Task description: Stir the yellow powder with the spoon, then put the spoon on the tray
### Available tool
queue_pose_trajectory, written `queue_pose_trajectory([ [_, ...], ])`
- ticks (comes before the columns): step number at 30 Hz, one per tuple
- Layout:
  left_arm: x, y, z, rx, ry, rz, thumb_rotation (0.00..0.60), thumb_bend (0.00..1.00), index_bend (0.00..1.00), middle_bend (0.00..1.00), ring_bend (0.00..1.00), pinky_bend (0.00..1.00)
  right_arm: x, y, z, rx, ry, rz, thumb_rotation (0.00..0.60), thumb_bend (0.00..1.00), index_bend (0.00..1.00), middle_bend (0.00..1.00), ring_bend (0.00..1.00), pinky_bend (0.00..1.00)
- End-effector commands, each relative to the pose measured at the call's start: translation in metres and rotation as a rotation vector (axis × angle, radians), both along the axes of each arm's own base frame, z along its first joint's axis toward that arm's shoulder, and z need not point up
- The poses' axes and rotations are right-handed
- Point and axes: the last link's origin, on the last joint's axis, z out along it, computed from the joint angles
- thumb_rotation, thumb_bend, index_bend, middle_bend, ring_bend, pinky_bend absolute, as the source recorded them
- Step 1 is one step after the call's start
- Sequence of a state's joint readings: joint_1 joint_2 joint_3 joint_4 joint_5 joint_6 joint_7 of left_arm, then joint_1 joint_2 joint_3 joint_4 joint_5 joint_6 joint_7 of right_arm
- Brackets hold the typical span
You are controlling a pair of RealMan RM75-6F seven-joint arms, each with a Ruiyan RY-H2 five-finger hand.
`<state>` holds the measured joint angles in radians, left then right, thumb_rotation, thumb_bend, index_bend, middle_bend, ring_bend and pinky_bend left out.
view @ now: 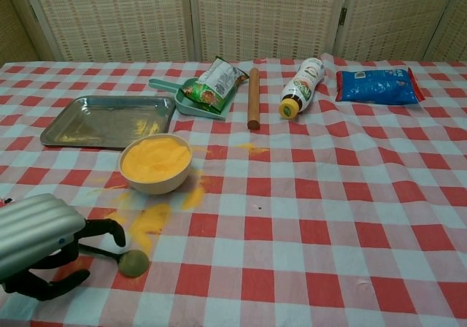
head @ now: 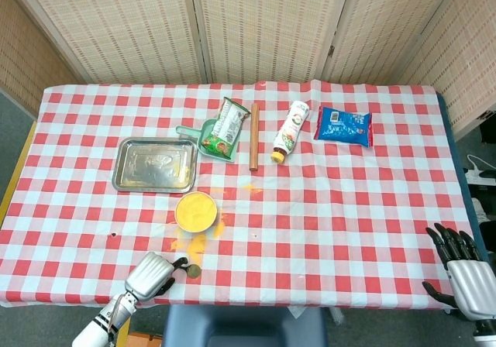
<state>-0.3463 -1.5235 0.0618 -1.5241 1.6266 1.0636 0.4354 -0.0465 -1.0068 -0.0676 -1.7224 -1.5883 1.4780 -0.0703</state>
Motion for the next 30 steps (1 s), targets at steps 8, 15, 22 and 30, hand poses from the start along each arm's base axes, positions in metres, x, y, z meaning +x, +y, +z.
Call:
queue_pose_trajectory([
  [8,-0.001,0.008,-0.009,0.031,0.010,-0.011,0.600,0.46,0.41,1.00,1.00,1.00,-0.001,0.000,0.002,-0.006,0.001,-0.004,0.600,0.12,0.00,0.00,0.00,0.00],
  [15,-0.004,0.010,-0.009,0.043,0.009,-0.004,0.600,0.46,0.50,1.00,1.00,1.00,-0.001,-0.001,0.001,-0.005,0.007,-0.009,0.600,0.12,0.00,0.00,0.00,0.00],
  [22,-0.006,0.011,-0.007,0.059,-0.002,0.004,0.600,0.46,0.58,1.00,1.00,1.00,-0.001,-0.001,0.000,-0.005,0.010,-0.010,0.600,0.12,0.00,0.00,0.00,0.00],
  [30,-0.005,0.010,0.003,0.109,-0.061,0.000,0.600,0.46,0.67,1.00,1.00,1.00,-0.001,0.000,-0.001,-0.002,0.013,-0.009,0.600,0.12,0.00,0.00,0.00,0.00],
])
